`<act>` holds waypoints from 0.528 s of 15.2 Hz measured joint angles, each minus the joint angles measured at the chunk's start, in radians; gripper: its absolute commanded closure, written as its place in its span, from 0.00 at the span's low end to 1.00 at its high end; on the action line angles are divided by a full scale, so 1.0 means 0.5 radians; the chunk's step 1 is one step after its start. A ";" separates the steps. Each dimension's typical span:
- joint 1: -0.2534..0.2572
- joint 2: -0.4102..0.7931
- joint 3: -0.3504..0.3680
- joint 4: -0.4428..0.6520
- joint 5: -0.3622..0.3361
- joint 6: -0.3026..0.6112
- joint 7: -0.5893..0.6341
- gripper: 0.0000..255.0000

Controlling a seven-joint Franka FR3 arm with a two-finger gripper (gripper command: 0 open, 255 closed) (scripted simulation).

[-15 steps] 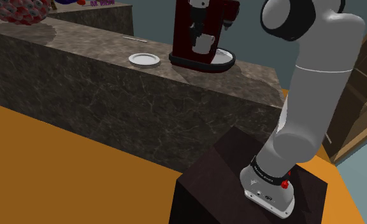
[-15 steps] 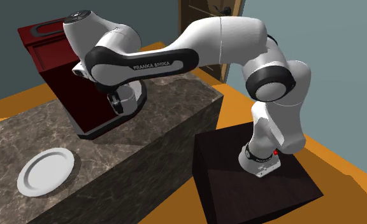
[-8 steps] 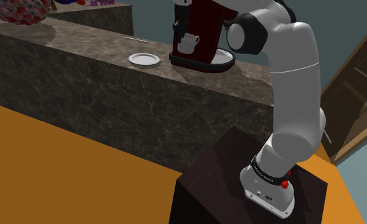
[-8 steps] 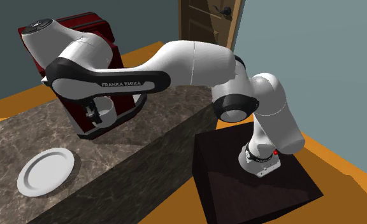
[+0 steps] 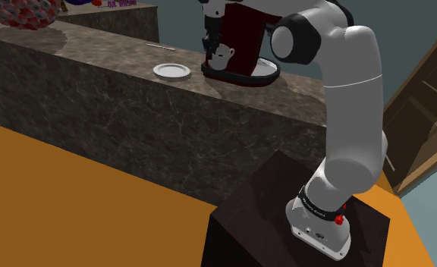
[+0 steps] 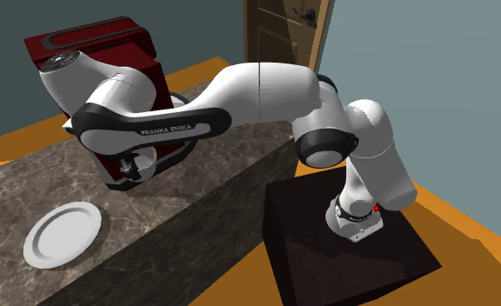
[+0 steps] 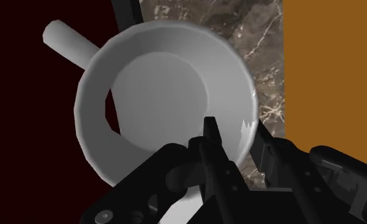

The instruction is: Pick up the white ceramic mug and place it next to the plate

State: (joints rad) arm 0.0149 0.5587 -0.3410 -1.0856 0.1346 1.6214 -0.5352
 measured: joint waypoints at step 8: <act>0.038 -0.033 0.004 -0.256 0.008 0.235 -0.002 1.00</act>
State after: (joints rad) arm 0.0337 0.5420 -0.3389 -1.2135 0.1388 1.7391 -0.5359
